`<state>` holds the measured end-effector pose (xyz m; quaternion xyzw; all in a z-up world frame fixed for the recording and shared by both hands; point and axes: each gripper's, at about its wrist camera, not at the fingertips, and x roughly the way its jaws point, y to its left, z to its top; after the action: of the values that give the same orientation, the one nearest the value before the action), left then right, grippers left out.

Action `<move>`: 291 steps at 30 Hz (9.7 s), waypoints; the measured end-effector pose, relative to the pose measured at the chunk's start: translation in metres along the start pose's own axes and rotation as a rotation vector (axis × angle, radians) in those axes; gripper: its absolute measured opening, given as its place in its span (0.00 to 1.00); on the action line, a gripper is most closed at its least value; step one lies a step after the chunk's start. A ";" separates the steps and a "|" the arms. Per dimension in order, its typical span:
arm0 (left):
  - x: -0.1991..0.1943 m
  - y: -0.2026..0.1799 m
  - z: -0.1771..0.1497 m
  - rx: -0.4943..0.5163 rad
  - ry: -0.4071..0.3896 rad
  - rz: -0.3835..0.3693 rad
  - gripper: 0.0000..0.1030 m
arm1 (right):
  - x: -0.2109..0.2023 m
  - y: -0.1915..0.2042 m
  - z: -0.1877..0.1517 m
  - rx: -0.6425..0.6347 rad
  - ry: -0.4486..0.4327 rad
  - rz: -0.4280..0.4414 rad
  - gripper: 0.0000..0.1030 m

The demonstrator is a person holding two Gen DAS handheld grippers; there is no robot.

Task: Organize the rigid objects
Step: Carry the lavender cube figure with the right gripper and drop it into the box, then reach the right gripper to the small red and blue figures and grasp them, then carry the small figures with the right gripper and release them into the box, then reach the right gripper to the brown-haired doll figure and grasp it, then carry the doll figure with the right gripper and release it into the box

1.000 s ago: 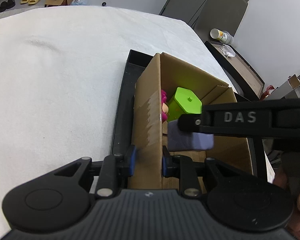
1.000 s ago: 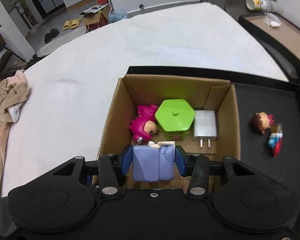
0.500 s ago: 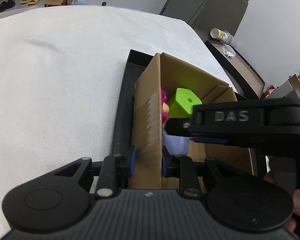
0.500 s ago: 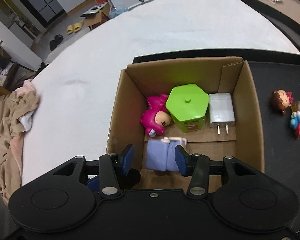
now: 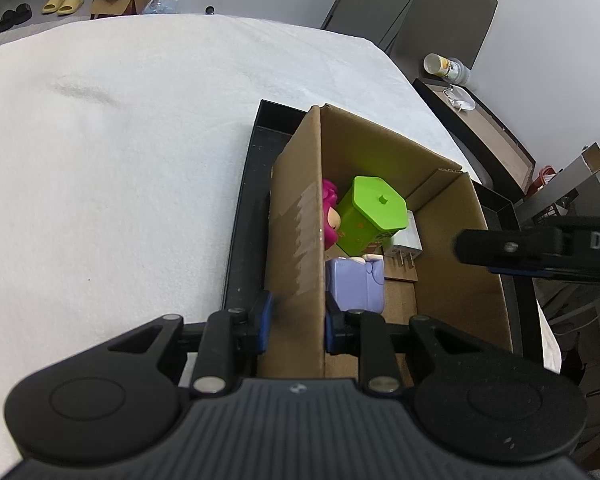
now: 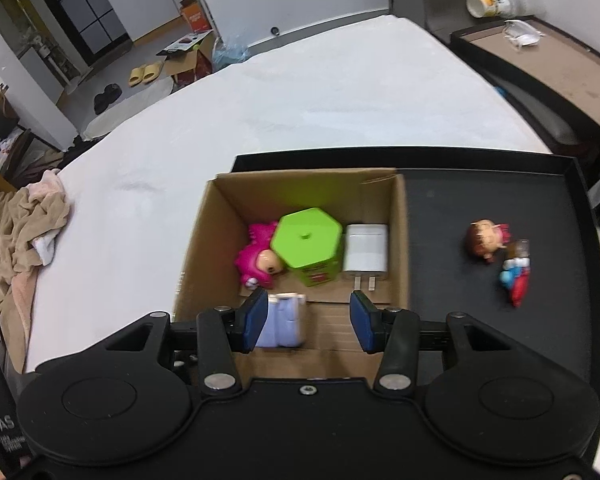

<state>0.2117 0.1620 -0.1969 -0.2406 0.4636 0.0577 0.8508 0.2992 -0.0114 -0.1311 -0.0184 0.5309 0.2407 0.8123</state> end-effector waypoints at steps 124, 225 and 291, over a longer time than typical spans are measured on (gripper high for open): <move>0.007 -0.004 0.003 0.011 0.004 0.031 0.23 | 0.002 -0.086 -0.021 0.021 0.015 -0.212 0.28; 0.009 -0.006 0.008 0.008 0.005 0.036 0.25 | 0.048 -0.125 0.001 0.064 -0.079 -0.200 0.86; 0.004 -0.001 0.006 -0.012 0.003 0.006 0.24 | -0.002 -0.007 0.022 -0.185 -0.117 -0.142 0.42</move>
<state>0.2190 0.1639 -0.1972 -0.2445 0.4651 0.0629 0.8485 0.3204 -0.0125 -0.1209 -0.1165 0.4557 0.2313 0.8516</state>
